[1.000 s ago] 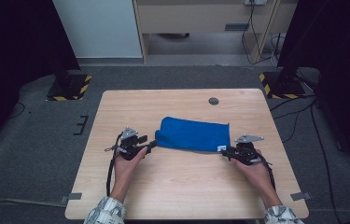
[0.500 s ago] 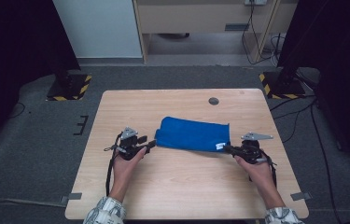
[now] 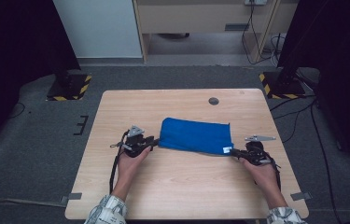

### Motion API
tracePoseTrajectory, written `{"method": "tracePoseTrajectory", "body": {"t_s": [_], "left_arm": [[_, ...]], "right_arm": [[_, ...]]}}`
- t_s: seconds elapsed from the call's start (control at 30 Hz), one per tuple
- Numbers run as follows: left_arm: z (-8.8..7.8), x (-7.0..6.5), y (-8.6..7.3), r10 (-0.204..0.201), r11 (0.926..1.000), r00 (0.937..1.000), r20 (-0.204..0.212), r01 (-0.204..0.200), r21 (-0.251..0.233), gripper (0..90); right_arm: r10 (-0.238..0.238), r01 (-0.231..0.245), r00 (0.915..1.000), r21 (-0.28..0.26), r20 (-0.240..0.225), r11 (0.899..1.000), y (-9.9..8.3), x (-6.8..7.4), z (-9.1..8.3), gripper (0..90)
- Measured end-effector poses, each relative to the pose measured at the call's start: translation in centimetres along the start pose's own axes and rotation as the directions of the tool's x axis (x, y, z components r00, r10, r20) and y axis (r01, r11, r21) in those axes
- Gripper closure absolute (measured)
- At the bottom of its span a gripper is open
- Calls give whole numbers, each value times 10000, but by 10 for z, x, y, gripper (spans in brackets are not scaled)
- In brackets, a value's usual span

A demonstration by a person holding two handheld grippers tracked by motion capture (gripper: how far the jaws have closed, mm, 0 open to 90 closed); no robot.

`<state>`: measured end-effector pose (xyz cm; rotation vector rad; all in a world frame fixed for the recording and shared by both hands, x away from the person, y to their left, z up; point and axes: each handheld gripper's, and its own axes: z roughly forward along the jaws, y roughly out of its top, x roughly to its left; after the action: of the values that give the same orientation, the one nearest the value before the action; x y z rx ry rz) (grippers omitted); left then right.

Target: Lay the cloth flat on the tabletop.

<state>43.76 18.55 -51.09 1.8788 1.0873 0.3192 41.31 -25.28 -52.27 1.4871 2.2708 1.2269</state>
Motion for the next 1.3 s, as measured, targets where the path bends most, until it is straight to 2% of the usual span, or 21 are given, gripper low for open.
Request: {"method": "tracePoseTrajectory", "body": {"t_s": [0.07,0.23,0.37,0.53,0.7,0.8,0.9,1.07,1.3], "left_arm": [[7,-1,2,106,9998,9999,-29,-106,181,674],[22,2,3,45,9985,9998,-186,-34,553,611],[30,3,5,-95,9976,10000,-15,96,689,569],[35,1,10,195,9969,9998,-60,-190,763,646],[37,1,14,424,9964,9990,-148,-412,735,816],[37,2,15,435,9971,9990,-56,-430,626,875],[35,1,18,426,9977,9991,-80,-422,536,884],[21,-4,22,503,9977,9987,-55,-500,453,884],[1,-14,15,462,9976,9989,77,-465,513,886]], "right_arm": [[6,-6,10000,-6,-11,10000,0,1,1,870],[24,-24,10000,-58,-33,10000,0,0,1,870],[-76,75,10000,-123,-54,9999,0,-1,1,870],[-63,62,9999,-139,-100,9999,-1,-1,1,869],[-119,117,9999,-233,-99,9997,0,-1,0,869],[-89,86,9999,-283,-126,9996,0,0,-1,869],[-100,97,9999,-318,-106,9994,0,0,-1,869],[-208,204,9997,-425,-99,9989,1,3,-6,870],[-301,292,9994,-434,-196,9986,-4,9,-16,870]]}}
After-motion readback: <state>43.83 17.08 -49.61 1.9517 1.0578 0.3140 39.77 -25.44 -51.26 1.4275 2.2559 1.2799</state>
